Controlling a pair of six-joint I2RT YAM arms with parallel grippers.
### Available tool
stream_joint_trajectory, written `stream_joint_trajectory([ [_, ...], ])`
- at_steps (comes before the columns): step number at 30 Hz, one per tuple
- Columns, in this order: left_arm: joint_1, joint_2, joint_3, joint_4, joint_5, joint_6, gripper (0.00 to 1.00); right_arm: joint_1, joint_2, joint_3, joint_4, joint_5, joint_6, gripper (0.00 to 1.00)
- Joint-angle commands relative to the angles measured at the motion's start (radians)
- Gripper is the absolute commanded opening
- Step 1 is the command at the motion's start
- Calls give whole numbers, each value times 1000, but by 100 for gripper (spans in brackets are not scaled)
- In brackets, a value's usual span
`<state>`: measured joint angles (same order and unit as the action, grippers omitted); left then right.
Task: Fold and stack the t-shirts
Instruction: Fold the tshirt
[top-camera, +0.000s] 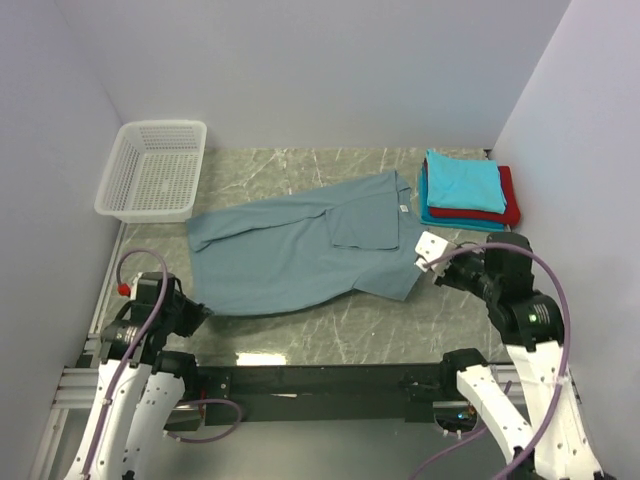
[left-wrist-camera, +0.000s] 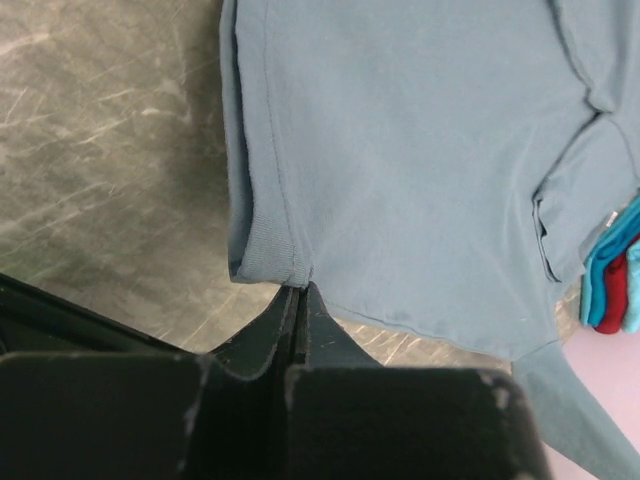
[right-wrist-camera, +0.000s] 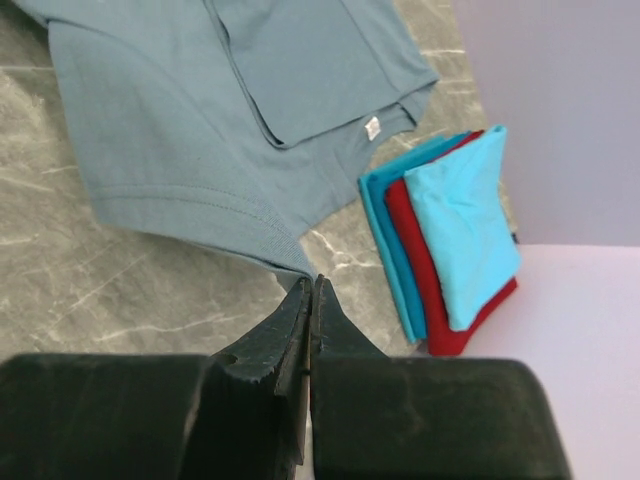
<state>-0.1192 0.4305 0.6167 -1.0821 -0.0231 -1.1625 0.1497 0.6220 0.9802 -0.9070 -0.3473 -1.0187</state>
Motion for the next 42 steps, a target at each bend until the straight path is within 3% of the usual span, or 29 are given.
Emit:
stream_joint_trajectory([
  [1,4,46,28,27,6,-45,1,-4,76,18,72,-22,19,0],
  [13,4,272,12,232,-52,-60,0,-4,358,93,221,-24,14,0],
  [28,65,545,84,447,-133,-17,0,2,754,385,272,-61,65,0],
  [42,144,694,101,557,-97,27,0,21,924,532,280,-27,98,0],
])
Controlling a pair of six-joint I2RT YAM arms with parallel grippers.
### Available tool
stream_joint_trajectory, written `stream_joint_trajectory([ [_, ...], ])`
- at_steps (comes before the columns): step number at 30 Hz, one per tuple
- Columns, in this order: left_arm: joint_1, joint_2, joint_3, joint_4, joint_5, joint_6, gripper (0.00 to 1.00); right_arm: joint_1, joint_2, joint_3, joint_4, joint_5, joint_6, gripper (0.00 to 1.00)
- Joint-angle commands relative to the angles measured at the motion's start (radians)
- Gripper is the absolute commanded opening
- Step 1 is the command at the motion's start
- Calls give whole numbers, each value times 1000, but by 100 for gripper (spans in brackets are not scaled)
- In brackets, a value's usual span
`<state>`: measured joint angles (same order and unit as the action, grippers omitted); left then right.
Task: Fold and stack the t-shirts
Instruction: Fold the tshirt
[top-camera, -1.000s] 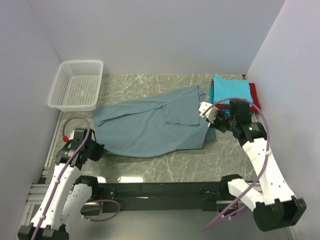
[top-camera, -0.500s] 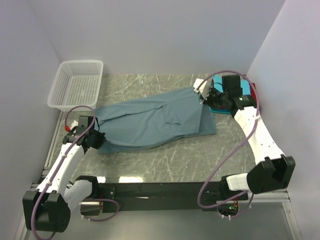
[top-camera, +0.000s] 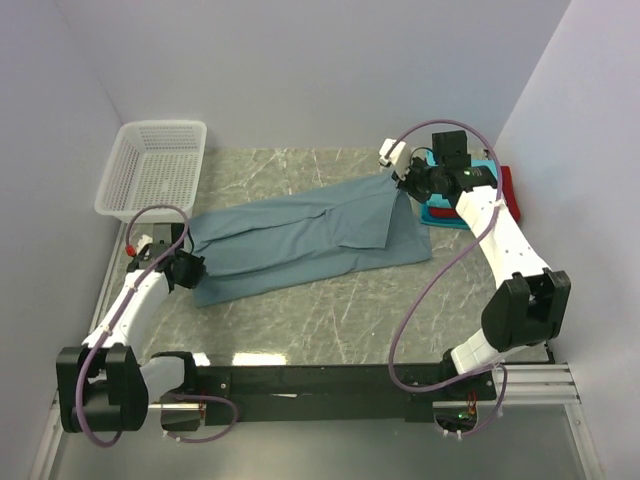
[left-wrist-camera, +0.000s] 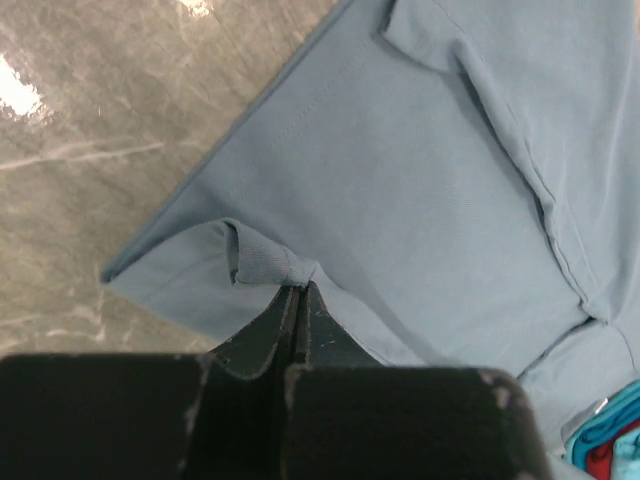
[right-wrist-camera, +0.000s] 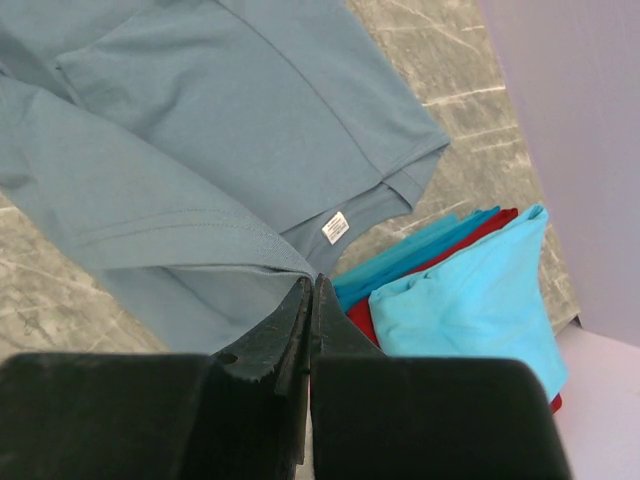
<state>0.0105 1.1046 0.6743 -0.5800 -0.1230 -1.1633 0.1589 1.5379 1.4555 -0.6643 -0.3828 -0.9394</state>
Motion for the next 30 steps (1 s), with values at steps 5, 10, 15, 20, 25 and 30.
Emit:
stream_joint_trajectory([
  [5,22,47,56,62,-3,40,0,30,42,81,40,24,27,0],
  [10,29,58,61,71,-9,50,0,54,73,111,35,41,28,0],
  [15,36,81,57,83,-3,56,0,76,109,149,38,64,37,0],
  [20,39,100,51,95,-4,60,0,103,165,195,32,104,37,0],
  [25,40,120,56,100,-6,70,0,108,202,216,45,127,44,0],
  [30,42,121,59,95,-13,74,0,114,231,233,58,134,56,0],
])
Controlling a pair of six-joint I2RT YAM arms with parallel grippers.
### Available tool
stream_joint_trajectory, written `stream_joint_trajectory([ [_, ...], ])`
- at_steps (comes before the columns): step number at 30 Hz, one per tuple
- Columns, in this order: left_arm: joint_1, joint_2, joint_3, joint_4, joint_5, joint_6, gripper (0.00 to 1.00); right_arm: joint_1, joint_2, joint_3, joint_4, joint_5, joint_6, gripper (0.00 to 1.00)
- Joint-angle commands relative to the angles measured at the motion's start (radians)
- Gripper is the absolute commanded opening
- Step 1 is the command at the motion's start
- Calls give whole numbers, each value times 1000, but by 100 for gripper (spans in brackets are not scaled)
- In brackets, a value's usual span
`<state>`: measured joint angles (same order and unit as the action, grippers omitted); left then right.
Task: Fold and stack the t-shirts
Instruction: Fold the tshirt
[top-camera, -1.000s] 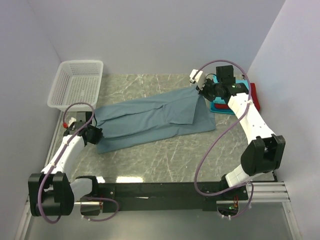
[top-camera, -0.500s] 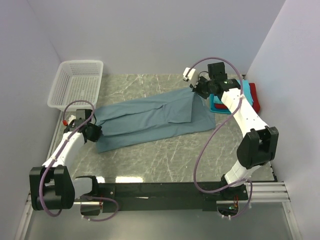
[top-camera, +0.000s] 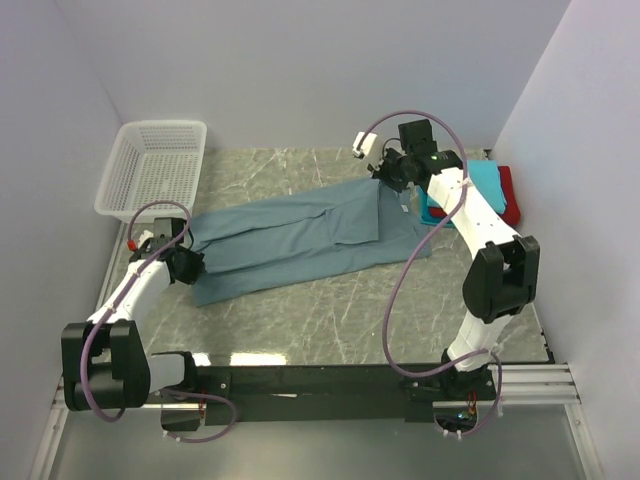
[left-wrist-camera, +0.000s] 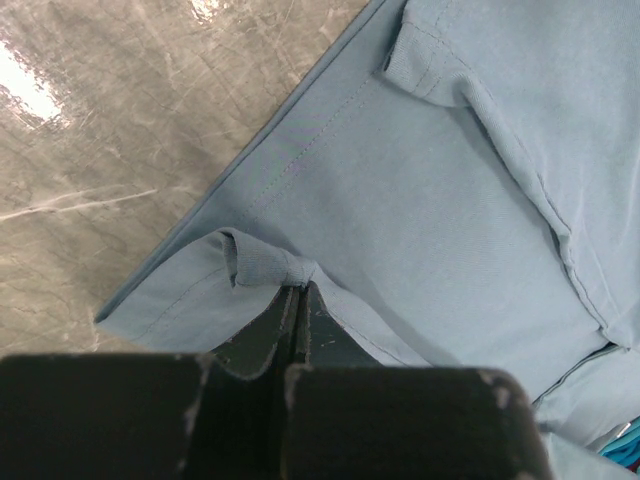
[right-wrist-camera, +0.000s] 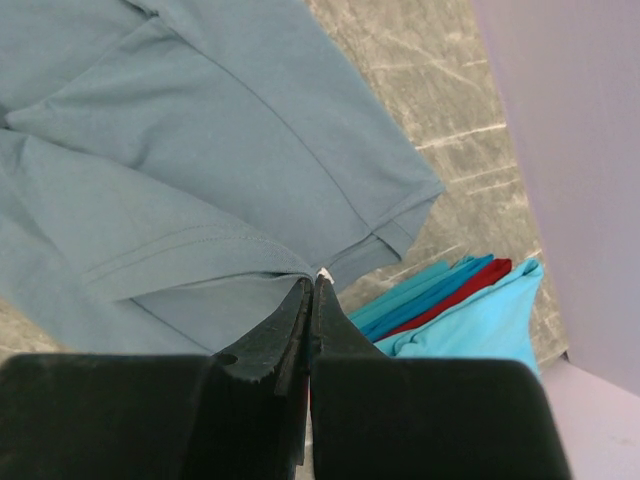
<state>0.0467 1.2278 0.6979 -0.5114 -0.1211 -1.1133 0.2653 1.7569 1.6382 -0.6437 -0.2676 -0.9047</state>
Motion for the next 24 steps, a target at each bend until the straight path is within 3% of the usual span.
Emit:
stream_joint_trajectory([
  [1,5,-5,34,27,-18,24,0,12,21,57,44,21,24,0],
  [24,13,13,-3,48,-23,33,0,94,160,245,38,77,46,0],
])
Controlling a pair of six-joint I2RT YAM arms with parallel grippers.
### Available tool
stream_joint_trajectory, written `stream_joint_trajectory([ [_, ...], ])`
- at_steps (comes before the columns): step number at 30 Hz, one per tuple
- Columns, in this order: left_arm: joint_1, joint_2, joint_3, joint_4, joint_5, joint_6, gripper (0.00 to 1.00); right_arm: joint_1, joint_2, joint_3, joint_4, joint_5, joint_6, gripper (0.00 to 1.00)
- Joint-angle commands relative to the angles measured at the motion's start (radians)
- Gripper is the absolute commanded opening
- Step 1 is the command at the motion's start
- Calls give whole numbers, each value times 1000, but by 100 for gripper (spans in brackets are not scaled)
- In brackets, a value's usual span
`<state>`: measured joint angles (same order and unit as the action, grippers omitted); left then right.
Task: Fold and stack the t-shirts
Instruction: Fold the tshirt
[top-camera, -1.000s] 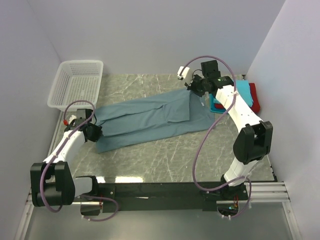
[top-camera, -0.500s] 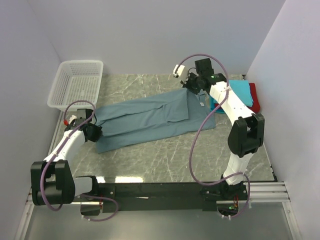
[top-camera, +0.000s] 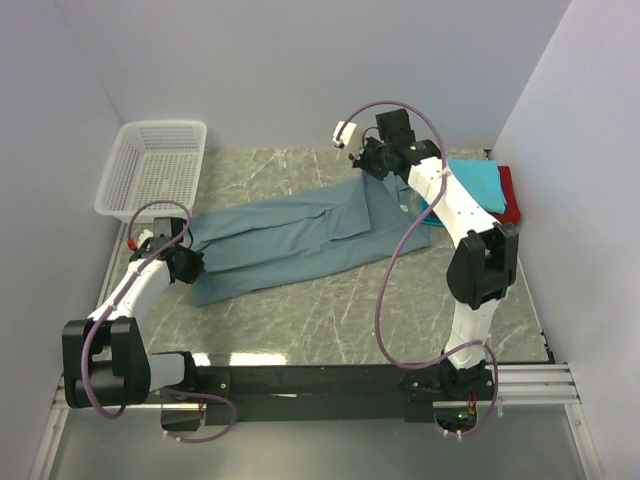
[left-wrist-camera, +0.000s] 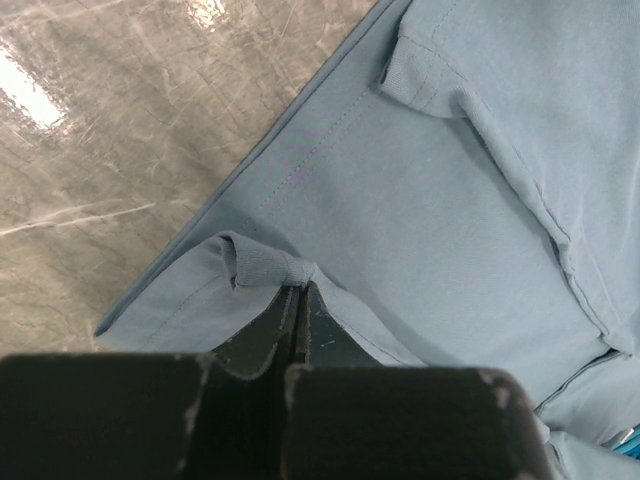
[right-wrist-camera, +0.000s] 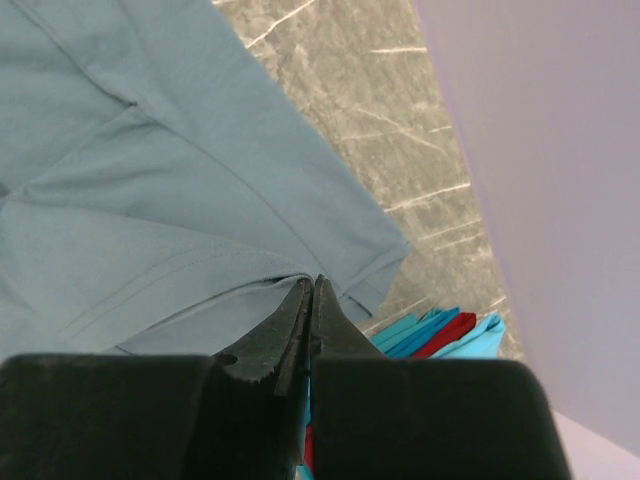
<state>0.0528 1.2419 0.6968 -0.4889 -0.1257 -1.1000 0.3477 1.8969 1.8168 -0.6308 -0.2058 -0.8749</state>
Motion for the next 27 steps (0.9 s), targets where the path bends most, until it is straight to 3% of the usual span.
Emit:
stream_joint_trajectory([
  [1,9,-2,-5,29,-18,20,0,14,28,75,17,20,16,0],
  [27,12,-7,-36,39,-14,23,0,42,145,183,26,77,30,0],
])
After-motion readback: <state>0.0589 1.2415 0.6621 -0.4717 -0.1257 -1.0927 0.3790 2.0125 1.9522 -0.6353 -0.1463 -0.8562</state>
